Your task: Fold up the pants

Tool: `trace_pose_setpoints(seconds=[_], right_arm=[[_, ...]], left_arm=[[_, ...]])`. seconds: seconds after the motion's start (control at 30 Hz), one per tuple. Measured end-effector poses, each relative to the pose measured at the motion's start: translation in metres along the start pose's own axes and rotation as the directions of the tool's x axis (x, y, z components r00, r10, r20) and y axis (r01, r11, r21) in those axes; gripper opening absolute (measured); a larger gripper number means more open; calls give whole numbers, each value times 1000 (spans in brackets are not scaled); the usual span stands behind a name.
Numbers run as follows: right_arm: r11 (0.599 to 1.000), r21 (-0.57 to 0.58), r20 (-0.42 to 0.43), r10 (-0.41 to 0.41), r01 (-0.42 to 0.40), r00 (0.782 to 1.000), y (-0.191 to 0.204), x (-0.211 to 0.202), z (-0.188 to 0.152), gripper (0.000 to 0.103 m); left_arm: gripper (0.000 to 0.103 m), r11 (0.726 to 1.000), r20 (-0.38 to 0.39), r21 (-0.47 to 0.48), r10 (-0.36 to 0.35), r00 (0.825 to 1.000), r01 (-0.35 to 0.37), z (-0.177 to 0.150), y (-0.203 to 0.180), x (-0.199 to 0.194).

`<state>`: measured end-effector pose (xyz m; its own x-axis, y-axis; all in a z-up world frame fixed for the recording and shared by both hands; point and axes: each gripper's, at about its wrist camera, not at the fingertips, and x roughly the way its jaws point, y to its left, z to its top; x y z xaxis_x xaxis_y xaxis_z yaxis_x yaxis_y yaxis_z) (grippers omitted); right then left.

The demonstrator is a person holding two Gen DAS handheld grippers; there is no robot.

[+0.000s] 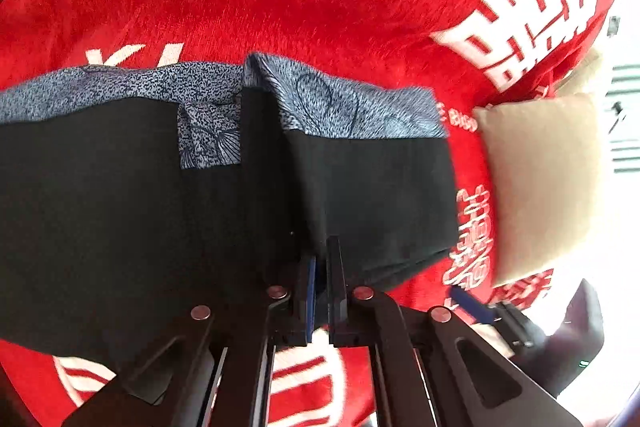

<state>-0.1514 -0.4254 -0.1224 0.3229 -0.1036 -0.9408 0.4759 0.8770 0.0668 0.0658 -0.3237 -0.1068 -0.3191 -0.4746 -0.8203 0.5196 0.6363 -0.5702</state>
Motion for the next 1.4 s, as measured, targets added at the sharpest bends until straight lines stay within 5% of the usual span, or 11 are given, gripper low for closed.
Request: trace_pose_setpoints(seconds=[0.33,0.67,0.83,0.93,1.03,1.2,1.3,1.33,1.4], right_arm=[[999,45,-16,24,-23,1000,-18,-3,3,35],[919,291,89,250,-265,964,-103,30,84,39],[780,428,98,461,-456,882,-140,85,128,39],[678,486,82,593,-552,801,-143,117,138,43],[626,544,70,631,-560,773,-150,130,136,34],[635,579,70,586,-511,807,-156,130,126,31],[734,521,48,484,-435,874,-141,107,131,39],[763,495,40,458,-415,888,-135,98,130,40],[810,447,21,416,-381,909,-124,79,124,40]], left_arm=[[5,996,-12,5,89,996,-89,-34,19,2],[5,992,17,25,122,992,-123,-39,13,4],[5,992,17,9,125,992,-125,-39,14,6],[5,993,18,-3,121,993,-121,-39,15,7],[5,992,16,-6,123,992,-123,-40,14,7],[5,983,35,27,179,983,-180,-41,5,9],[5,971,62,46,230,971,-233,-42,-7,2],[14,964,76,50,255,964,-259,-42,-12,-2],[47,955,110,47,288,951,-294,-42,-19,-13]])
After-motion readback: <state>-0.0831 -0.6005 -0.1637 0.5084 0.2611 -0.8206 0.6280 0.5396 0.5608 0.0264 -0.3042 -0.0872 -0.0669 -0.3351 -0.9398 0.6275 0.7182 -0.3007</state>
